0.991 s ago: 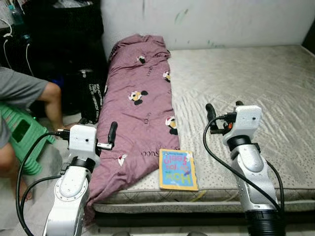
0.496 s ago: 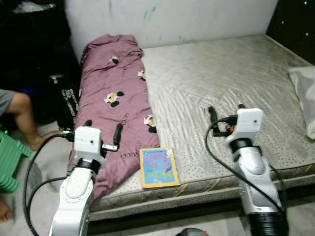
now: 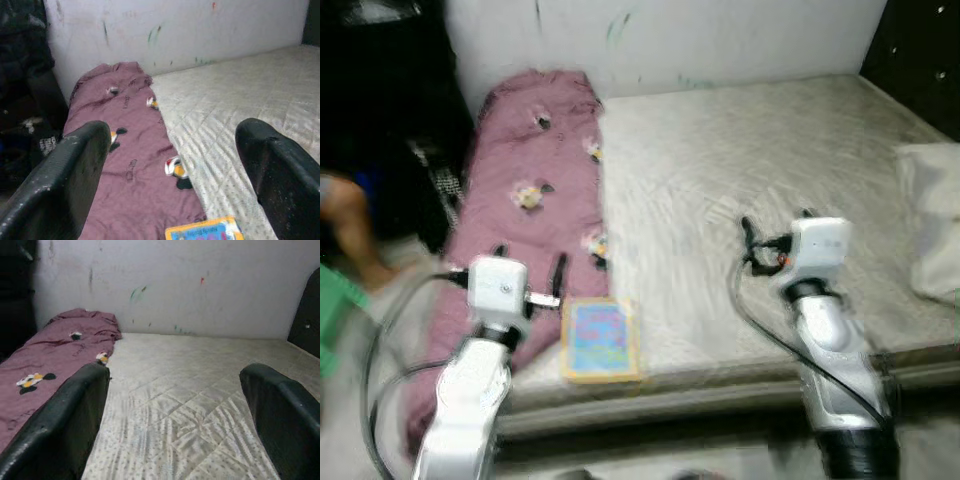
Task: Clean up the room
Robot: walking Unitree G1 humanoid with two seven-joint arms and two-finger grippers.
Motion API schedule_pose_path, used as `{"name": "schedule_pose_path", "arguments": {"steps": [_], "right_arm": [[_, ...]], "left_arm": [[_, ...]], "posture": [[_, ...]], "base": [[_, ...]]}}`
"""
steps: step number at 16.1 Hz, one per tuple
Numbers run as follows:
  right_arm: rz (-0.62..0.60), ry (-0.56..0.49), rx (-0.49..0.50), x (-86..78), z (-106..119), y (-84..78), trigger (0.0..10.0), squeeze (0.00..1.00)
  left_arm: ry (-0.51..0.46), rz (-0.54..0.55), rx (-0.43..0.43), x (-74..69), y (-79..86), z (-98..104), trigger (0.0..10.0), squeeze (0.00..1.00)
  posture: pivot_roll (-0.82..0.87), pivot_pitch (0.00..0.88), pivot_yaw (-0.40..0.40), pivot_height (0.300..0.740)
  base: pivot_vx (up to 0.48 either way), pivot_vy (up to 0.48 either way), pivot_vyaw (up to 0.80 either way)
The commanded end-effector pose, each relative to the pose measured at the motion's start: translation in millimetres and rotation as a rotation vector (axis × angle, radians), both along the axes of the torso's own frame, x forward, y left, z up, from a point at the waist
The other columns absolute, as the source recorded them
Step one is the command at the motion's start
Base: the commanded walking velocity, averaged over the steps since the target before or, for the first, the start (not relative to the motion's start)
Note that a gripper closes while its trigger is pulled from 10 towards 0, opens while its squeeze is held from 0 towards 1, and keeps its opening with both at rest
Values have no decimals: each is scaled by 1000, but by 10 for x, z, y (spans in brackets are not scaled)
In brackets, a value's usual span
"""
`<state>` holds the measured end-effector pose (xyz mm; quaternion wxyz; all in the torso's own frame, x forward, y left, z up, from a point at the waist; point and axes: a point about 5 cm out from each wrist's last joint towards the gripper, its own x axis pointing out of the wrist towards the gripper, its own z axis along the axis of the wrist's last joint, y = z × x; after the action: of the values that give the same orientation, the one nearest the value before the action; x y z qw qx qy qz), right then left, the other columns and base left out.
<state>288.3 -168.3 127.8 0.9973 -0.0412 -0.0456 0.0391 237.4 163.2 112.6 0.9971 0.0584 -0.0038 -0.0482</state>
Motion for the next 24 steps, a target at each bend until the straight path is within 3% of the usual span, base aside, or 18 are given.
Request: {"name": "schedule_pose_path", "arguments": {"steps": [1,11,20,24], "right_arm": [[-8,-6,-12,2,15,-32,10000,0],[-6,-4,-15,4,0,-45,10000,0],[-10,-8,-16,4,8,-57,10000,0],[-13,-9,-16,10,7,-59,10000,0]], "left_arm": [[-13,-10,0,10,-23,26,10000,0],[-16,-12,-3,27,-39,20,10000,0],[-52,-52,-25,27,-70,53,10000,0],[-57,-63,-27,36,-77,56,10000,0]], "posture": [[-66,0,38,740],[-72,0,38,740],[-79,0,37,740],[-82,0,39,740]], "base": [[0,-480,0],[0,-445,128],[0,0,0],[279,0,0]]}}
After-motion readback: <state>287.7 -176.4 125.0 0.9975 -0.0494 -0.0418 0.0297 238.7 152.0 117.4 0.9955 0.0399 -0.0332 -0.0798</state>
